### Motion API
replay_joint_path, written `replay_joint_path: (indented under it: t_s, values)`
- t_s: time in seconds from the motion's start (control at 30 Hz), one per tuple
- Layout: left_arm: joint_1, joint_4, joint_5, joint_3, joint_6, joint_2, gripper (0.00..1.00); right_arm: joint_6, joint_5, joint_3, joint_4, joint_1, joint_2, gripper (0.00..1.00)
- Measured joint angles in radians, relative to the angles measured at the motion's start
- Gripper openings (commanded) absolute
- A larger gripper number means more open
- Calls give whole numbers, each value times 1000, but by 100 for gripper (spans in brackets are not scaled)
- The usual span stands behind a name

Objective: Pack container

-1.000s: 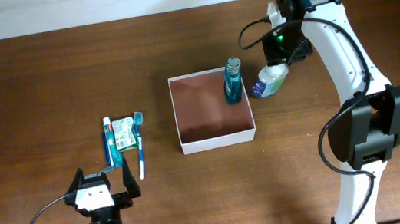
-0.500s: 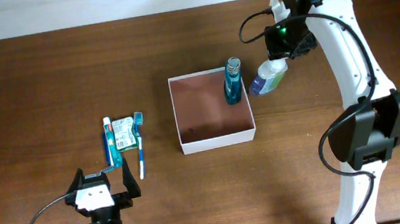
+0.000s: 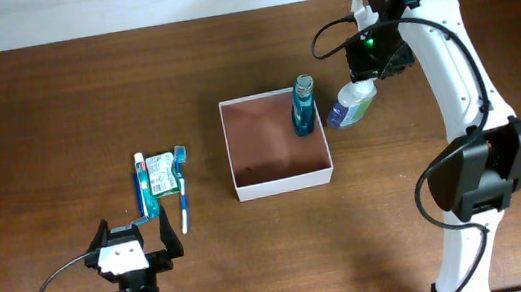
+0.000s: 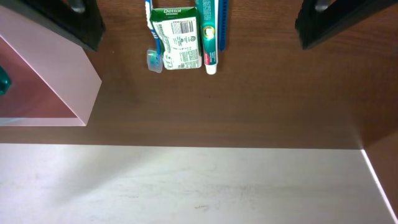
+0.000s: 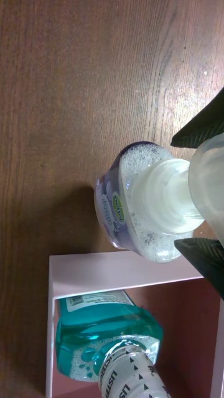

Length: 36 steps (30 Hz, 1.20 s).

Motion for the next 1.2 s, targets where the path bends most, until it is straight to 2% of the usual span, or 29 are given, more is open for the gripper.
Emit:
replay_joint_path:
  t_s: [0.77, 1.2]
  values:
    - [0, 0, 0, 0, 0, 0, 100, -121, 133, 0, 76, -1, 0, 39]
    - [0, 0, 0, 0, 0, 0, 100, -130, 148, -47, 137, -9, 0, 39]
